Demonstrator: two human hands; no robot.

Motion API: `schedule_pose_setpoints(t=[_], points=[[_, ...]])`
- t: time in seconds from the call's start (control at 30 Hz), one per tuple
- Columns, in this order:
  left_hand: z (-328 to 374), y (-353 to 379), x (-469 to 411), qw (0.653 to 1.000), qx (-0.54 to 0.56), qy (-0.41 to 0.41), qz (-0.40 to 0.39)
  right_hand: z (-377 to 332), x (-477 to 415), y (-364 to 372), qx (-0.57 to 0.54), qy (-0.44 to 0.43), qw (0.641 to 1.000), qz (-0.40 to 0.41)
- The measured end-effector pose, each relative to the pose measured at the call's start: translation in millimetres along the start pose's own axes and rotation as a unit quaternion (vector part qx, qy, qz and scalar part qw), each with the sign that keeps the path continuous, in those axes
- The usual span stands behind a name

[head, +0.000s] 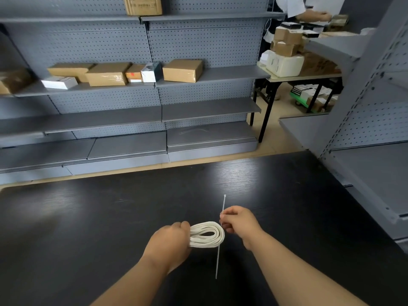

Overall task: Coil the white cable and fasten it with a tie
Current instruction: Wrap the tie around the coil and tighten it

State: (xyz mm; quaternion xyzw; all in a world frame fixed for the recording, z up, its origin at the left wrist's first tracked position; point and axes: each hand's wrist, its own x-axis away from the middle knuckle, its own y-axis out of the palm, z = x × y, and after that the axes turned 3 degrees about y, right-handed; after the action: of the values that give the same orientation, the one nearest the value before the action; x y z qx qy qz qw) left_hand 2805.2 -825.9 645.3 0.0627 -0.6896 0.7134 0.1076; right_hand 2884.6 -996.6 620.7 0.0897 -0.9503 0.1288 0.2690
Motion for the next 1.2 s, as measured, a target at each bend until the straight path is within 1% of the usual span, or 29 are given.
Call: schedule_pose_setpoints(t=[0.23,0.43,0.7,0.93,1.07,1.2], points=[[-18,5,19,1.000,0.003,0.014,-0.010,-13,6,32,0.050,-0.005,0.998,-0.031],[-38,16,25,0.999,0.007,0.033,-0.020,-18,12,65,0.097,-0.006,0.994,-0.041],[-64,37,28,0.997,0.030,0.060,-0.042,-20,13,98,0.203,-0.015,0.978,-0.040],[-69,54,20,0.995,0.044,0.065,-0.057,-9,10,112,0.243,-0.007,0.969,-0.035],[-66,62,13,0.995,0.046,0.061,-0.065,-2,4,115,0.288,0.003,0.957,-0.032],[-62,67,8,0.995,0.054,0.057,-0.068,4,-4,113,0.310,0.009,0.950,-0.026]])
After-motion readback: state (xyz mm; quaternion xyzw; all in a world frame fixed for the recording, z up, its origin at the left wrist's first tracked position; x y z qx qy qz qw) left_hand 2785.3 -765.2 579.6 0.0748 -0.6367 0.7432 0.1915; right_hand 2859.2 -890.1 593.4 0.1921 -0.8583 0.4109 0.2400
